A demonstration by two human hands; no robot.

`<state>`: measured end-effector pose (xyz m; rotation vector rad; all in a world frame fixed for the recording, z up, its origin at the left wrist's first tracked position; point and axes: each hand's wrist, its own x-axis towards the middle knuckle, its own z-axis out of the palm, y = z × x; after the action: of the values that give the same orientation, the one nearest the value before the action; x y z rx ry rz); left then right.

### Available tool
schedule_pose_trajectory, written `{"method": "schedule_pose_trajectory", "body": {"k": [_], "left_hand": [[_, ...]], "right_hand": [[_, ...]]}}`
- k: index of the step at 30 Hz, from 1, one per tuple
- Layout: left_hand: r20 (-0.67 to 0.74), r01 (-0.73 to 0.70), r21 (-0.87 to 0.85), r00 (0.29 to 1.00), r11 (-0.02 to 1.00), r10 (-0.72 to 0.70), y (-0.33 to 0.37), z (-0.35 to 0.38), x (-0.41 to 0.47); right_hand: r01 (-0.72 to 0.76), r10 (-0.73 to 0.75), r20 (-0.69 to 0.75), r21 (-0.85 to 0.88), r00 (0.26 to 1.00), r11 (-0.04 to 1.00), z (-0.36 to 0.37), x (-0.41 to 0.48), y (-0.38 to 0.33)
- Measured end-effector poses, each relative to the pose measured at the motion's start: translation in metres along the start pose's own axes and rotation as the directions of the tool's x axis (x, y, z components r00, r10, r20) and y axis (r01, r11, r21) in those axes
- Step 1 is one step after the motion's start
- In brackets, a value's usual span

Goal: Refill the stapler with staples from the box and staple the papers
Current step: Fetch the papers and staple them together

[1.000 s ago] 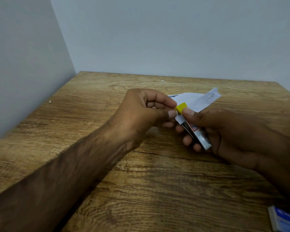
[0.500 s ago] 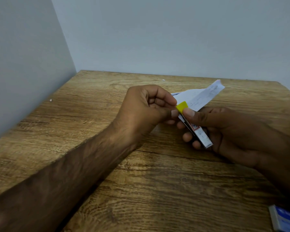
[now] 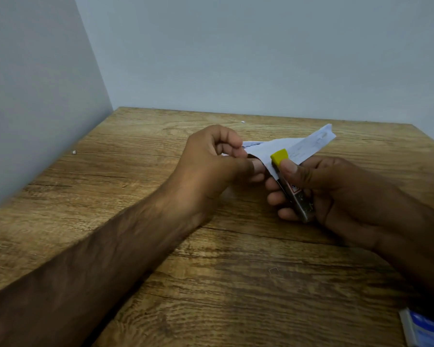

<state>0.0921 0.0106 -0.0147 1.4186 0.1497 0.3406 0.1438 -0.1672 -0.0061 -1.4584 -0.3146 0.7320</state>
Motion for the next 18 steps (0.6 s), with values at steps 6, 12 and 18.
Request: {"method": "schedule_pose_trajectory", "body": {"k": [6, 12, 18], "left_hand": [[0.401, 0.326, -0.149, 0.883, 0.933, -0.244, 0.004, 0.002, -0.005], [0.367, -0.064, -0.048, 0.927, 0.997, 0.077, -0.004, 0.016, -0.015], [0.342, -0.192, -0.031, 0.92, 0.981, 0.191, -0.006, 0.016, -0.014]], "right_hand": [[0.098, -0.096, -0.026, 0.086, 0.995, 0.991, 0.0, 0.002, 0.001], [0.239, -0.246, 0.047, 0.128, 0.968, 0.963, 0.005, -0.002, 0.005], [0.354, -0.354, 0.024, -0.015, 0.935, 0.935, -0.001, 0.005, 0.013]]}}
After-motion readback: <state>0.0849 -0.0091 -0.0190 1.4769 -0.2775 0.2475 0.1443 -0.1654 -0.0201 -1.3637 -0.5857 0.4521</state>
